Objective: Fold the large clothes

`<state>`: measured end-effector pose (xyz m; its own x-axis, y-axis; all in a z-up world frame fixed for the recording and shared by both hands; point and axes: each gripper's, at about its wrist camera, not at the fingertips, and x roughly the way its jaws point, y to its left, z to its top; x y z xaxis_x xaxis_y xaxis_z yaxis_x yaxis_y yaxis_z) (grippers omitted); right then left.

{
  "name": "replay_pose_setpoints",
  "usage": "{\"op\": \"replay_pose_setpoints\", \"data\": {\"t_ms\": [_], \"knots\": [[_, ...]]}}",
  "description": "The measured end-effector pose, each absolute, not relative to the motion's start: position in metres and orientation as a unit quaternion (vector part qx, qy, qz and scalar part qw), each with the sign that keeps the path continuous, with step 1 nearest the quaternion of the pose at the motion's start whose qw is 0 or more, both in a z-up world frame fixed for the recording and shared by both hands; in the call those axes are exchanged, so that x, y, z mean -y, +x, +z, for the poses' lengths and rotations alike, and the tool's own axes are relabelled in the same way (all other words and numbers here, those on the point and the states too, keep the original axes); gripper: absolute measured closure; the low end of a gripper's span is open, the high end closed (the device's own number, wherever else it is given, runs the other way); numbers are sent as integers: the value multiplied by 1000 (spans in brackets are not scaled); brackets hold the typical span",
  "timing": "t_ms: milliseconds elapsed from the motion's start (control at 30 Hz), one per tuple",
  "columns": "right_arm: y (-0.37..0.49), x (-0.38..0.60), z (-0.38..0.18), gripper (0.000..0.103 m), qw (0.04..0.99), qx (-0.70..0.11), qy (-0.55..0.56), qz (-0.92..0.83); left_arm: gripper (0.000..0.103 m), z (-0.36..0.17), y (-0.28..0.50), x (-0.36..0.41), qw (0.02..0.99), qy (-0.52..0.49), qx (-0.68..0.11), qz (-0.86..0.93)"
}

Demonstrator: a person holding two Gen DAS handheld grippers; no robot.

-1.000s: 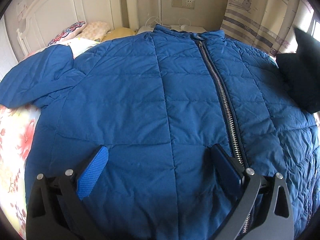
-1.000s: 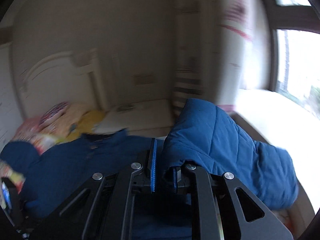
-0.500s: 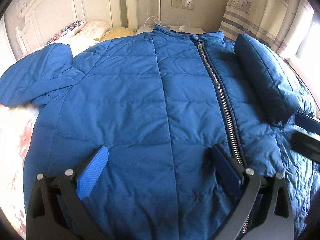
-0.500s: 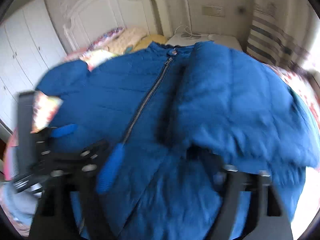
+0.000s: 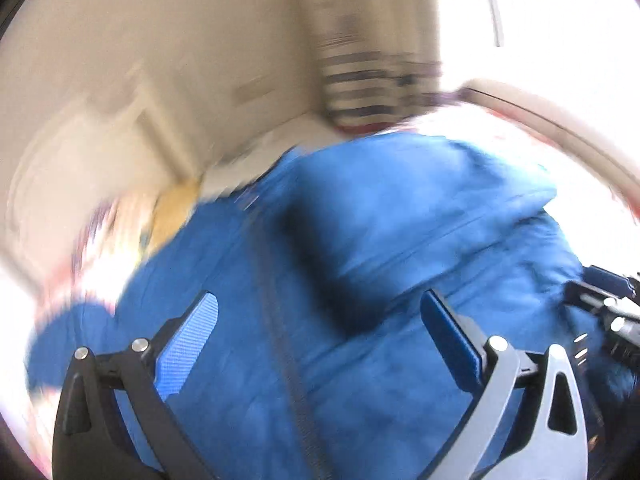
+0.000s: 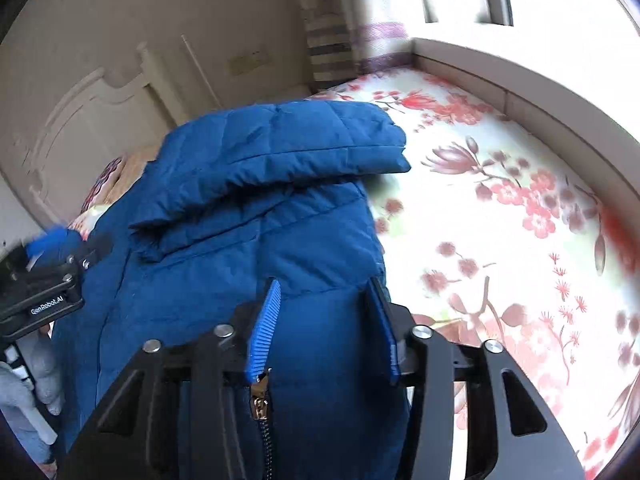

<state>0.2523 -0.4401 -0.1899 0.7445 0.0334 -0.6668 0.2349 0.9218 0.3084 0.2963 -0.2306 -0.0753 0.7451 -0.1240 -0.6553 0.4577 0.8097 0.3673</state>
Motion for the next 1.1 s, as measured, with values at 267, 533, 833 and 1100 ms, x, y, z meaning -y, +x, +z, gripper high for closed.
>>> {"op": "replay_pose_setpoints", "data": {"t_ms": [267,533,833,1100], "knots": [[254,437,-197,59,917,-352,182,-51,76,-105,308,322,846,368,-317,-219],[251,442,-196,59,916,-350,193,-46,95,-62,345,182,872,-80,-397,-276],[251,441,-198,58,916,-352,189,-47,54,-129,346,43,845,-169,-472,-188],[255,437,-198,58,915,-356,180,-54,19,-82,226,159,887,334,-228,-221]]}}
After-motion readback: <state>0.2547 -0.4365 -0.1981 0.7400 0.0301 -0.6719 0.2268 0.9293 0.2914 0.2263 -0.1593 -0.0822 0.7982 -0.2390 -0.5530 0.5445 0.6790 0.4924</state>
